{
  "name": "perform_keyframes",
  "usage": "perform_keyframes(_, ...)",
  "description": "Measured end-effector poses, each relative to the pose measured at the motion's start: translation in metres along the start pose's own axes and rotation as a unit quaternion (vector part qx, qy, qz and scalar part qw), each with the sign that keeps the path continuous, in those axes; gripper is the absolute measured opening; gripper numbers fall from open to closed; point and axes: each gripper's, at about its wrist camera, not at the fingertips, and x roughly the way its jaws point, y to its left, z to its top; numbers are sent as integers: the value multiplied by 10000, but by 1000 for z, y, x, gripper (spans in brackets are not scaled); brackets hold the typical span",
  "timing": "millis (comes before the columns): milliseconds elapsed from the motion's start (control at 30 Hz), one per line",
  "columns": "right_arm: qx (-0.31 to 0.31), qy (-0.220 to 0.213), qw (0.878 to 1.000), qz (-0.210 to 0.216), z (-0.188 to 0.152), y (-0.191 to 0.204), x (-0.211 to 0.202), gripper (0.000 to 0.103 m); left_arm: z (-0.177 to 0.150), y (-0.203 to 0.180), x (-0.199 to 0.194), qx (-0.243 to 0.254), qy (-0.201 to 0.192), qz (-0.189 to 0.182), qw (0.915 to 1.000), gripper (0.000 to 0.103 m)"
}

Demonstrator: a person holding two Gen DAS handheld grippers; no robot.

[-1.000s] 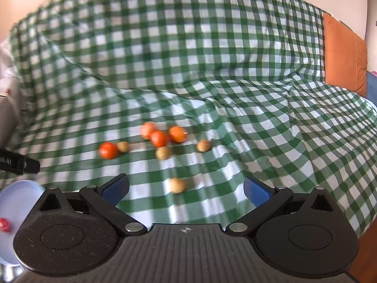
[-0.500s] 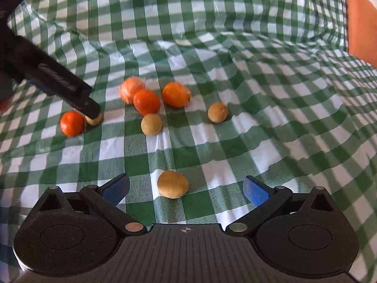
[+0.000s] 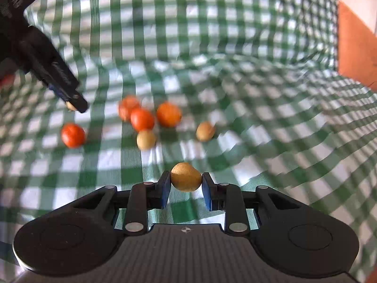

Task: Organize fruits
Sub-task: 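Grasp a tan round fruit with the right tool while the left grasps another, then carry the tan fruits over the blue plate with both tools and release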

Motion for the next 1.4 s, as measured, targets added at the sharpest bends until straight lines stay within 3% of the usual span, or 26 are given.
perform_keyframes(100,27,-140,9998,130,4,-2,-42,30,-25,8,-59,-403,-199,276,9986,28)
perform_keyframes(200,-78,-210,9986,472,3,7,-87,30,-69,7,-113,-646,-285,557,9960,28)
perform_keyframes(333,-351,-247,9934,1060,-5,35,-144,30,-144,11,-172,-1023,-127,543,9932,28)
perform_keyframes(500,-448,-91,9815,1862,-16,77,-199,30,-231,19,-220,-1578,76,532,9860,28)
perform_keyframes(667,-755,16,9713,2255,-31,116,-237,30,-286,25,-250,-1977,38,483,9791,28)
perform_keyframes(900,-1077,8,9675,2288,-44,146,-267,30,-316,35,-274,-2143,-248,484,9753,28)
perform_keyframes(1400,-1285,-112,9683,2140,-46,158,-280,30,-319,44,-278,-2348,-445,391,9702,28)
